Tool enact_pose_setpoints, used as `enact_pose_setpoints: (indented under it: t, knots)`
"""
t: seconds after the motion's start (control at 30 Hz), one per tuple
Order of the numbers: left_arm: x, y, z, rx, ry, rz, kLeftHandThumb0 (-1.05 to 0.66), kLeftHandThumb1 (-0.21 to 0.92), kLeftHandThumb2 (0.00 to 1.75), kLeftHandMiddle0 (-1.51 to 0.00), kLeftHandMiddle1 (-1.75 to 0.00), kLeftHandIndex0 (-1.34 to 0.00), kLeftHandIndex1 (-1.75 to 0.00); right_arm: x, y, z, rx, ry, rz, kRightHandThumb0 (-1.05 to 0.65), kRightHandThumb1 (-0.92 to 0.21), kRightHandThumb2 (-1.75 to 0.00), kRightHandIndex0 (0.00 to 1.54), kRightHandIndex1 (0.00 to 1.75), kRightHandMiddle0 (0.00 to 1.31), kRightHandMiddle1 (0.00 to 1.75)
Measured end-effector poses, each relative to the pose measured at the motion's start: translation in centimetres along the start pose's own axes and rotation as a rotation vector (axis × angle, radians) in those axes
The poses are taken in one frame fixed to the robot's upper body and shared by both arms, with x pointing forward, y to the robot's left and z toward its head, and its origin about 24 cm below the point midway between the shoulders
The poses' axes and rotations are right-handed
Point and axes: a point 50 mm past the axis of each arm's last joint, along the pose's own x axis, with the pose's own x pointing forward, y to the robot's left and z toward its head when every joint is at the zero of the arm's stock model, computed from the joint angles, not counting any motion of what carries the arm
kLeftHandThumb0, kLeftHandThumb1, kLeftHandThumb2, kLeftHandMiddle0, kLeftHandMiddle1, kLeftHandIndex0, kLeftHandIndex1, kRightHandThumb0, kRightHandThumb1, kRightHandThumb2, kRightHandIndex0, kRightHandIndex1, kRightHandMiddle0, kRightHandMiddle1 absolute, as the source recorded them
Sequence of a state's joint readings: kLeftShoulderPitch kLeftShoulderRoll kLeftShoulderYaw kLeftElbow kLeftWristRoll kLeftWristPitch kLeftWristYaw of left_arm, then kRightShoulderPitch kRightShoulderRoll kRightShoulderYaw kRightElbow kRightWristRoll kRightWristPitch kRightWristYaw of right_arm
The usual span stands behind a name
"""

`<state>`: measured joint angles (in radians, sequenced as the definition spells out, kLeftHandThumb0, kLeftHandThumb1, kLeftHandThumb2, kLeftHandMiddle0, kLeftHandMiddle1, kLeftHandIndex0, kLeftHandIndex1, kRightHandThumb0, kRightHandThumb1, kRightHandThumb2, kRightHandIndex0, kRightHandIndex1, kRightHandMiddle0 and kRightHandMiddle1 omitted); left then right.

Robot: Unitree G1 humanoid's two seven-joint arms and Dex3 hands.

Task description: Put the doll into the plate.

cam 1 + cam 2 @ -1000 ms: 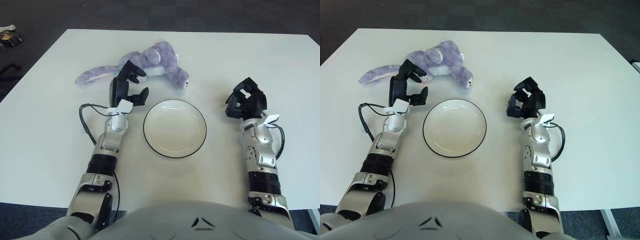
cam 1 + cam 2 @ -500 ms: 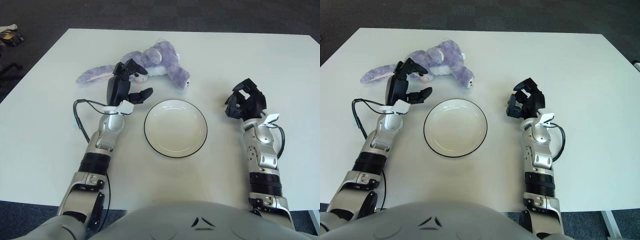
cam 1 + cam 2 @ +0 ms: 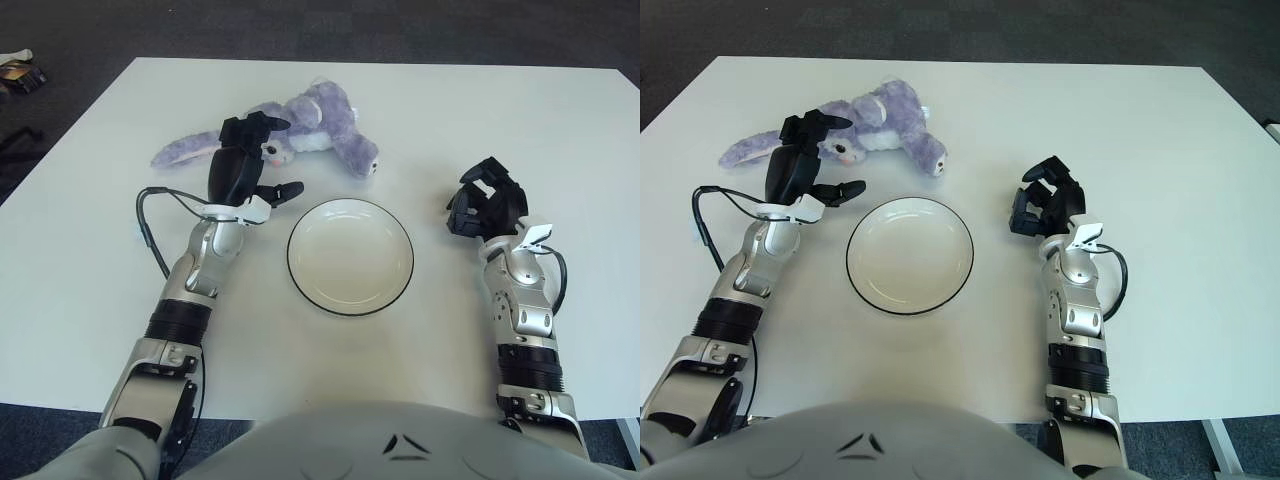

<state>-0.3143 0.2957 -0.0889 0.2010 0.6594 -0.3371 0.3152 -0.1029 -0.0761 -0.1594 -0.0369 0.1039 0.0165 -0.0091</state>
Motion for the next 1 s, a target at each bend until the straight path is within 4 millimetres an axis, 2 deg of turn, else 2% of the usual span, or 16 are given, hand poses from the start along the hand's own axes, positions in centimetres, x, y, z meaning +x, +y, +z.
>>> enact_pose_setpoints:
  t: [0.17,0.5,0.73,1.0]
  knots:
    - [1.0,0.2,-0.1,0.059,0.026,-0.018,-0.64,0.24,0.93,0.0,-0.53,0.0,-0.63,0.2,0.8,0.5,-0.027,-0.005,0.022,-0.01,-0.15,-1.51,0.73,1.75,0.53,1.72]
    - [2.8,0.4,0.5,0.167,0.013,-0.079,-0.83,0.43,0.72,0.0,-0.36,0.0,-0.35,0.8,2.4,1.3,-0.113,-0.006,0.078,-0.01,-0.22,-1.43,0.66,1.74,0.48,1.73]
    - [3.8,0.5,0.7,0.254,-0.03,-0.112,-0.91,0.56,0.59,0.0,-0.27,0.0,-0.25,1.0,3.1,1.8,-0.177,-0.001,0.111,-0.01,-0.27,-1.36,0.64,1.69,0.44,1.75]
    - [4.5,0.2,0.8,0.308,-0.038,-0.13,-0.93,0.58,0.55,0.0,-0.21,0.0,-0.17,1.2,3.6,2.3,-0.19,-0.011,0.151,-0.01,-0.3,-1.32,0.64,1.66,0.42,1.75]
